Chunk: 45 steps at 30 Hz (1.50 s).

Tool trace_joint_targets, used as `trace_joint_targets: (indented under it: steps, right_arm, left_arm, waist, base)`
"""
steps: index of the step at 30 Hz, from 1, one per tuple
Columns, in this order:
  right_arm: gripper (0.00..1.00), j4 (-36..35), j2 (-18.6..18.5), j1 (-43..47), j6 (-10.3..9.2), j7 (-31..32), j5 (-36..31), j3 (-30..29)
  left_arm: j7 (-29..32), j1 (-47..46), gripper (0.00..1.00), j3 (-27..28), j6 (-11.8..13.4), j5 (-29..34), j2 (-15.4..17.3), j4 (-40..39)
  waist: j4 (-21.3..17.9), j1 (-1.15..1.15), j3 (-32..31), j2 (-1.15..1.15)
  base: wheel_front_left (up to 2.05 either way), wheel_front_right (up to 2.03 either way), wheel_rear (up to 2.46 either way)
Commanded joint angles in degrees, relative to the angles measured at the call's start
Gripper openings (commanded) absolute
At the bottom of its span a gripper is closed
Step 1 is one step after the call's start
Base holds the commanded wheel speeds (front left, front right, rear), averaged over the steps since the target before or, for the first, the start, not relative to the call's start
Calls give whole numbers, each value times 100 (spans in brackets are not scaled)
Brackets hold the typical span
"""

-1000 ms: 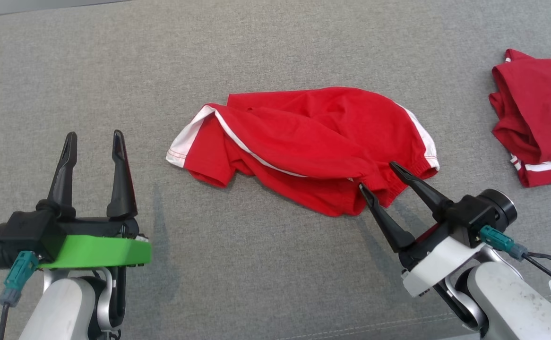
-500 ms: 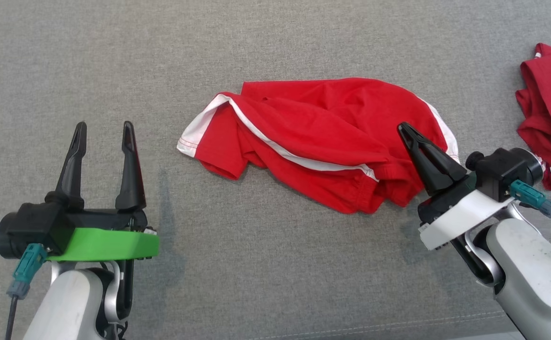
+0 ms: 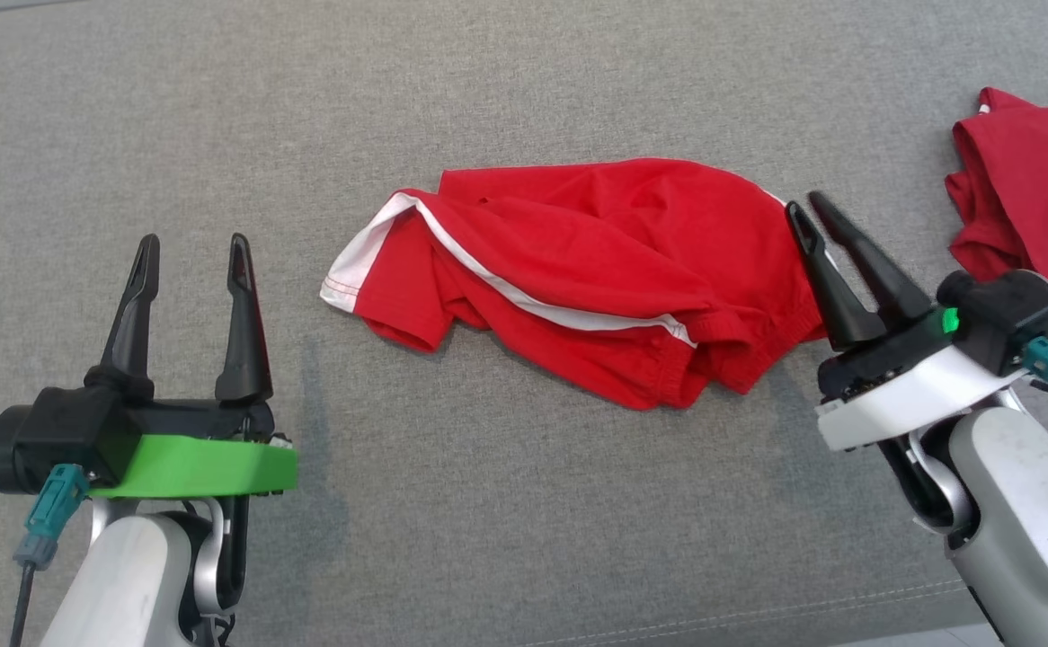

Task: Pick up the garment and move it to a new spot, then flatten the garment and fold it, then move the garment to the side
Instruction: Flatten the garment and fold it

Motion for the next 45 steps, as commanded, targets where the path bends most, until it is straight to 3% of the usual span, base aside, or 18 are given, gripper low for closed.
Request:
trace_joint_targets:
  steps: [1, 14, 24, 37, 45]
  right_arm:
    - [100, -66, 64, 108, -3, -39, -56, -228]
    - [100, -322, 254, 1023, -3, -44, -286, -1421]
    - [100, -377, 365, 1545, -3, 44, -306, -1514]
    - [100, -444, 373, 1604, -3, 128, -258, -1494]
    - [100, -493, 165, 1297, -3, 463, -218, -803]
  left_arm:
    - [-1, 60, 100, 0, 18, 42, 52, 3]
    - [202, 666, 100, 7, 200, 71, 305, -330]
    - [382, 1081, 100, -54, 301, 19, 383, -573]
    - [426, 1006, 100, -102, 320, -3, 425, -654]
    - [372, 753, 100, -167, 256, 44, 377, -661]
  waist:
    - [-64, 0, -104, 0]
    - [-179, 0, -672, 0]
    - [-207, 0, -989, 0]
    - [-192, 0, -1019, 0]
    - [28, 0, -778, 0]
  base:
    - [0, 0, 0]
    - [0, 0, 0]
    - [0, 0, 0]
    - [0, 0, 0]
    - [0, 0, 0]
